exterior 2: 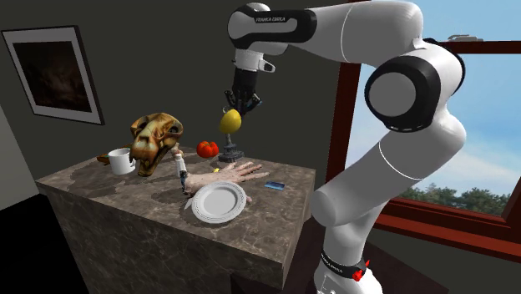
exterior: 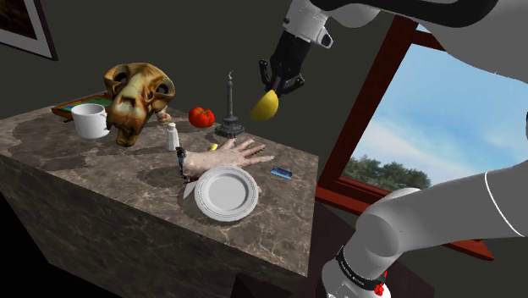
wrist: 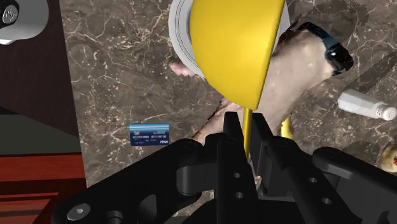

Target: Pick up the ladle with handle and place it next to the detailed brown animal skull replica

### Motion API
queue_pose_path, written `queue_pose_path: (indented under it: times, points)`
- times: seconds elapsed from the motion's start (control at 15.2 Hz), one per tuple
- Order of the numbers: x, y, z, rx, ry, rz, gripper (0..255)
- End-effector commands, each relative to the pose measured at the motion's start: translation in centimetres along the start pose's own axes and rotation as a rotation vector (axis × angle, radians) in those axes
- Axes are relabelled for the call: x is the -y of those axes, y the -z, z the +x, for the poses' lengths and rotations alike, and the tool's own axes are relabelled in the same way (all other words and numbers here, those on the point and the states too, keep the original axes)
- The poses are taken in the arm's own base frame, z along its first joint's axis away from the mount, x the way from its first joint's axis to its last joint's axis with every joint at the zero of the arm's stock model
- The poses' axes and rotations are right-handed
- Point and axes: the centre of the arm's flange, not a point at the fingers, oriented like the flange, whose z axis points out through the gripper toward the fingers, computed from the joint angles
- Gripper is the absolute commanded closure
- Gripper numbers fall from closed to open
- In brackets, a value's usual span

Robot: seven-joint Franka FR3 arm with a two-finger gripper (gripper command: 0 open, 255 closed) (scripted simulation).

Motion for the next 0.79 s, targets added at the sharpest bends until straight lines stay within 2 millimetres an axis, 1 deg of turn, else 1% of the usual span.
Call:
queue_pose_path:
  times: [0.0, 0.73]
  points:
    - [2.2, -0.8, -1.3, 0.001, -0.001, 0.001, 255]
    - [14.9, -3.5, -8.0, 0.001, -0.001, 0.001, 255]
